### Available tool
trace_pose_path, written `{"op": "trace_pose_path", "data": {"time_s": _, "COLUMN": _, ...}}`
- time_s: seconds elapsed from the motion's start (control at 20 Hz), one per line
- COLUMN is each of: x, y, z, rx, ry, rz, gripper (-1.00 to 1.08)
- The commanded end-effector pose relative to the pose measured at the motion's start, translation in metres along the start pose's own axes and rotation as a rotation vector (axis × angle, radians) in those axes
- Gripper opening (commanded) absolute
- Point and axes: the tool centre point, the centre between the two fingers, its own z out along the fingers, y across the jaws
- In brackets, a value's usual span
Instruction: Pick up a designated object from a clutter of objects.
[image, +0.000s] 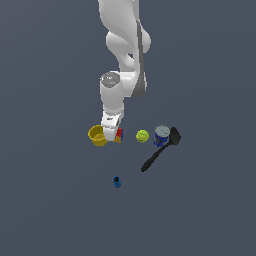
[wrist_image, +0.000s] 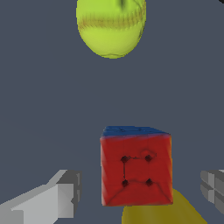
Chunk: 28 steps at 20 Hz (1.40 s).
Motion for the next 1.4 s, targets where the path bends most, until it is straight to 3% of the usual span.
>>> {"op": "trace_pose_path", "data": {"time_s": 0.0, "x": 0.0, "y": -0.001, "z": 0.007, "rx": 0.001, "ry": 0.0, "rz": 0.0, "gripper": 1.0}}
{"op": "trace_pose_path", "data": {"time_s": 0.65, "x": 0.0, "y": -0.001, "z": 0.042, "rx": 0.0, "ry": 0.0, "rz": -0.004, "gripper": 1.0}}
{"op": "trace_pose_path", "data": {"time_s": 0.7, "x": 0.0, "y": -0.001, "z": 0.042, "rx": 0.0, "ry": 0.0, "rz": -0.004, "gripper": -1.0}}
{"op": "trace_pose_path", "data": {"time_s": 1.35, "x": 0.0, "y": 0.0, "z": 0.039, "rx": -0.002, "ry": 0.0, "rz": -0.004, "gripper": -1.0}}
